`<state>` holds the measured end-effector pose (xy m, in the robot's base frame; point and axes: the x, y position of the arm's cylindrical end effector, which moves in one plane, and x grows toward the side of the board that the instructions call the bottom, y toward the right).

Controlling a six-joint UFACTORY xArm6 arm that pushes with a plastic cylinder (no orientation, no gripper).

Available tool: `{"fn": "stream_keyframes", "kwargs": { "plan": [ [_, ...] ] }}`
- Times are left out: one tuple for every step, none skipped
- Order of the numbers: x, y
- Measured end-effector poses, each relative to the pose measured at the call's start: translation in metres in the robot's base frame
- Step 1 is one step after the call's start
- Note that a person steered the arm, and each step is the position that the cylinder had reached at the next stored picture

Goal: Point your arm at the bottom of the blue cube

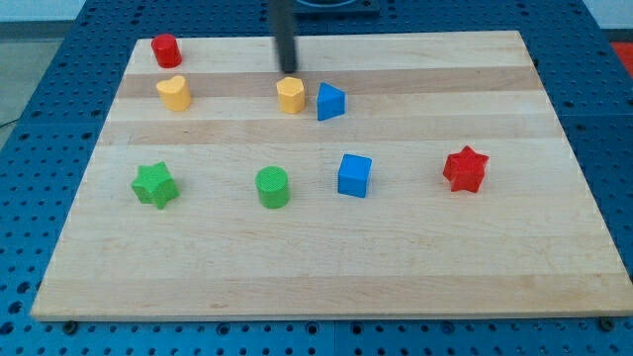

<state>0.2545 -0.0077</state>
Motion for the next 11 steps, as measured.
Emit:
{"fn": "stream_keyframes", "kwargs": {
  "plan": [
    [0.002,0.129],
    [0.046,0.230],
    [0.122,0.272],
    [0.202,0.274],
    [0.273,0.240],
    [0.308,0.177],
    [0.313,0.102],
    [0.303,0.035],
    [0.266,0.009],
    [0.222,0.009],
    [0.218,0.009]
  ]
}}
